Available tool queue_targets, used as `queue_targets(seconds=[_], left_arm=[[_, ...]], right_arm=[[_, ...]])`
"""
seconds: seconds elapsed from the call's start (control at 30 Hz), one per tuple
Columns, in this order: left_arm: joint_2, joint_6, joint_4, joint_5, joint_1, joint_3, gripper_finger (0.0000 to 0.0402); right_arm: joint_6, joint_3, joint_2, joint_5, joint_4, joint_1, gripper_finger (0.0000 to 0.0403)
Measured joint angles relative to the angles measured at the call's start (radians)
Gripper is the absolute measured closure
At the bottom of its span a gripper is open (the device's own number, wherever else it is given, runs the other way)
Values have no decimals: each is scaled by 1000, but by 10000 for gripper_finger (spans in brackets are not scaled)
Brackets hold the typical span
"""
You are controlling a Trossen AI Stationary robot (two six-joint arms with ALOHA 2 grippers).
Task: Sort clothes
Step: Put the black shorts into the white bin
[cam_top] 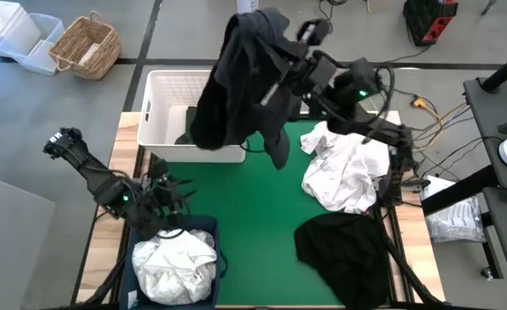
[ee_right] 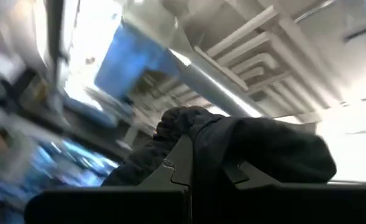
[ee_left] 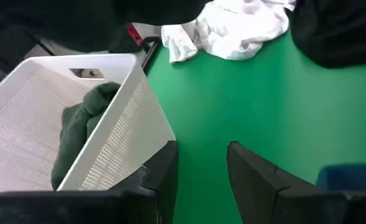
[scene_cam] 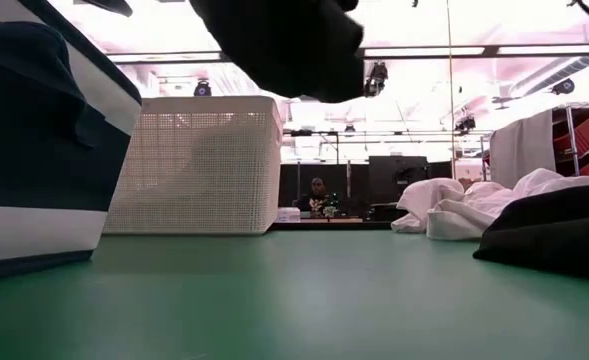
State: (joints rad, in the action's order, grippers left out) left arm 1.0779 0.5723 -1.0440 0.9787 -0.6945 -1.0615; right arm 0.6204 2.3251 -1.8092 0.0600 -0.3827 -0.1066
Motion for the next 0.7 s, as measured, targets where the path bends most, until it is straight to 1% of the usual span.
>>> queue_targets(seconds=[0.1,0.13,0.2,0.33,0.5,0.7], left_arm=[[1,49,-39,10,-48,2,284],[1,62,-42,10,-62,4,284],[2,86,-43,5,-88,10,284],[15,127,-45,-36,-133,23,284],[27,144,-53,-46,-165,28,284],[28,145,-56,-45,-165,29,284]], right_arm=[[-193,32,-57,-108,-86,-56,390],[-247,27,-66,-124,-132,-77,390],[-346,24,-96,-133,-213,-114,390],[-562,31,-148,-143,-280,-203,390],[-911,32,-240,-142,-271,-303,390],[-1096,32,-382,-140,-243,-386,390]])
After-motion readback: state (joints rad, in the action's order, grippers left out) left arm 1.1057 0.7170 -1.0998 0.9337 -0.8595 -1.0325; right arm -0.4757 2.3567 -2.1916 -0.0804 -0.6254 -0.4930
